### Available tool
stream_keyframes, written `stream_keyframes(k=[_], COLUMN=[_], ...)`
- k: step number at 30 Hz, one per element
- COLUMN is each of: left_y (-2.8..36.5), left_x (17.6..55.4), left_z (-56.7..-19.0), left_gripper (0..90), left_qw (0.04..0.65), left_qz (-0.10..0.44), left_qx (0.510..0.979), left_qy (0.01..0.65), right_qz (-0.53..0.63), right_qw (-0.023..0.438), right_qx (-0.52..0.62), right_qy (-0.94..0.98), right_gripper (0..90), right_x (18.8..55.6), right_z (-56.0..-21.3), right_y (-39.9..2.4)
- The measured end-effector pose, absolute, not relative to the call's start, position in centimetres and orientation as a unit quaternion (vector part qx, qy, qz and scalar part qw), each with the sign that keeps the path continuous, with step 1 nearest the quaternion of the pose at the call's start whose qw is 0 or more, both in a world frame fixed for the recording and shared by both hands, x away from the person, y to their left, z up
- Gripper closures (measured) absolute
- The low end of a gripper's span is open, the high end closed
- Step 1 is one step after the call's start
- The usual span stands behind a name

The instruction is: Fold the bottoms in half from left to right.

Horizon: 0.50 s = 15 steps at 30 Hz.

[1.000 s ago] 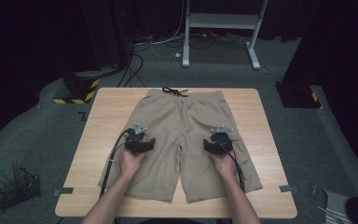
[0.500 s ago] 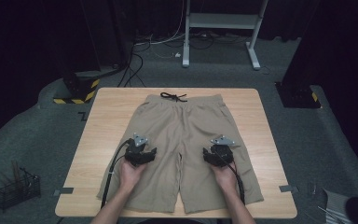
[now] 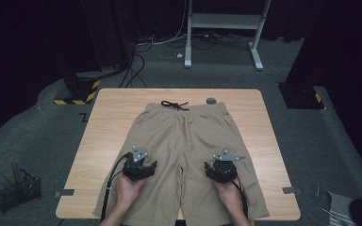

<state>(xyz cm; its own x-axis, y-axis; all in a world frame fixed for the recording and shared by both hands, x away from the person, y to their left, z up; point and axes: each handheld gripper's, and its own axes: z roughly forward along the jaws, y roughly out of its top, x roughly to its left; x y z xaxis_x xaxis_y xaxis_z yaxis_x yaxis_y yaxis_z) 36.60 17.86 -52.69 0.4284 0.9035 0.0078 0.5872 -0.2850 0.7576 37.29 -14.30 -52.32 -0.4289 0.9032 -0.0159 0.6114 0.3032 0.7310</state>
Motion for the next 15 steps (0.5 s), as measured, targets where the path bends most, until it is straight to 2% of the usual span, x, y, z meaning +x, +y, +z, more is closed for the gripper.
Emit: stream_keyframes(k=[15], left_y=[18.2], left_x=[31.7], left_z=[-52.7], left_gripper=[38.5], left_qw=[0.353], left_qz=[0.224], left_qx=[0.77], left_qy=[0.481], right_qz=[0.334], right_qw=[0.206], right_qx=[0.467], right_qy=[0.793], right_gripper=[43.5], right_x=[33.2], right_z=[-52.2], right_y=[-13.7])
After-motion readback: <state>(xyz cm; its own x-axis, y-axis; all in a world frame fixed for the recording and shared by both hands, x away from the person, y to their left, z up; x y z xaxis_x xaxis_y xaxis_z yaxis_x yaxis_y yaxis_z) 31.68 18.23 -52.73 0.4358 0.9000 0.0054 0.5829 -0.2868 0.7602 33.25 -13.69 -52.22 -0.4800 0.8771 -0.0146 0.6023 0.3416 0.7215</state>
